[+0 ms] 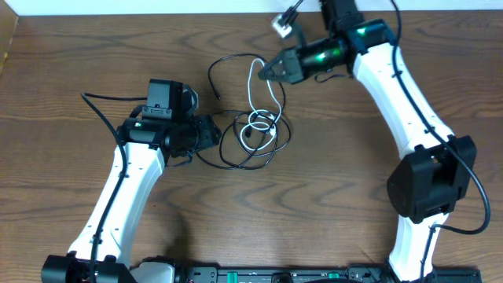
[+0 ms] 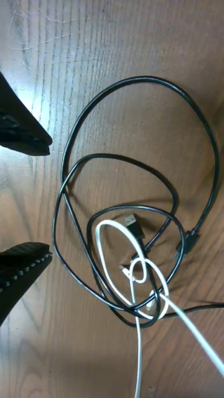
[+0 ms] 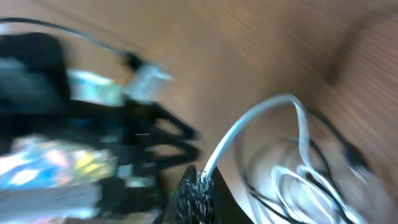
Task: Untangle cables
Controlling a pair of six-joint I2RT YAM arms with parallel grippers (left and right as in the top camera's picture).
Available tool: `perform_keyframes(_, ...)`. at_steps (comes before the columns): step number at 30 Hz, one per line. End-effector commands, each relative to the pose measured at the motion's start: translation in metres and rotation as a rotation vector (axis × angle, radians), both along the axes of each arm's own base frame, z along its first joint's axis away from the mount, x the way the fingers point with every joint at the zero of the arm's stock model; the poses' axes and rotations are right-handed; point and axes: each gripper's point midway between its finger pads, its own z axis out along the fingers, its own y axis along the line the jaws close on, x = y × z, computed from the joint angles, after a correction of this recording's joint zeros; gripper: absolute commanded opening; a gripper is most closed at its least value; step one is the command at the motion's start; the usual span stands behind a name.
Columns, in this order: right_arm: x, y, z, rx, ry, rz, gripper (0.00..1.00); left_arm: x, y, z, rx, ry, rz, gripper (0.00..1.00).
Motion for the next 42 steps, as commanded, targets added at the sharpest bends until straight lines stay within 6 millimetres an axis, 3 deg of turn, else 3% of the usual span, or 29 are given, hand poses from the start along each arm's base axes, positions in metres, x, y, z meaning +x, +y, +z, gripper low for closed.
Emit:
perform_keyframes(1,-0.024,-0.012,0.071,0.345,0.047,0.182,0.01,0.0,-0.002,0.003,-0.004,-0.007,-0.017,0.5)
perform_keyframes(7,-0.009,-0.029,0.109,0.335,-0.018,0.111,0.01,0.0,-0.002,0.003,-0.004,-0.007,-0.016,0.5)
perform_keyframes(11,0.001,-0.039,0.147,0.309,-0.13,-0.009,0.01,-0.001,-0.002,0.003,-0.004,-0.006,-0.017,0.5)
perform_keyframes(17,-0.006,-0.053,0.209,0.299,-0.318,-0.192,0.01,-0.001,-0.002,0.002,-0.004,-0.004,-0.016,0.5)
perform_keyframes(23,-0.011,-0.073,0.245,0.273,-0.422,-0.378,0.01,-0.001,-0.002,0.002,-0.004,-0.004,-0.017,0.5)
perform_keyframes(26,0.005,-0.093,0.237,0.16,-0.466,-0.564,0.01,-0.001,-0.002,0.002,-0.005,-0.005,-0.017,0.5)
perform_keyframes(27,0.017,-0.108,0.215,0.042,-0.443,-0.684,0.01,-0.002,-0.003,0.003,-0.011,-0.003,-0.021,0.55)
perform_keyframes(29,0.022,-0.117,0.19,-0.067,-0.402,-0.734,0.01,-0.003,-0.012,0.006,-0.05,-0.012,-0.061,0.59)
perform_keyframes(30,0.022,-0.119,0.171,-0.133,-0.365,-0.739,0.01,-0.004,-0.026,0.012,-0.097,-0.046,-0.148,0.62)
perform_keyframes(33,0.022,-0.12,0.15,-0.183,-0.304,-0.732,0.01,-0.003,-0.047,0.021,-0.141,-0.099,-0.24,0.68)
perform_keyframes(39,0.021,-0.12,0.151,-0.18,-0.298,-0.731,0.01,-0.001,-0.105,0.036,-0.166,-0.224,-0.379,0.78)
perform_keyframes(42,0.02,-0.12,0.151,-0.181,-0.297,-0.73,0.01,0.007,-0.128,0.029,-0.12,-0.259,-0.373,0.79)
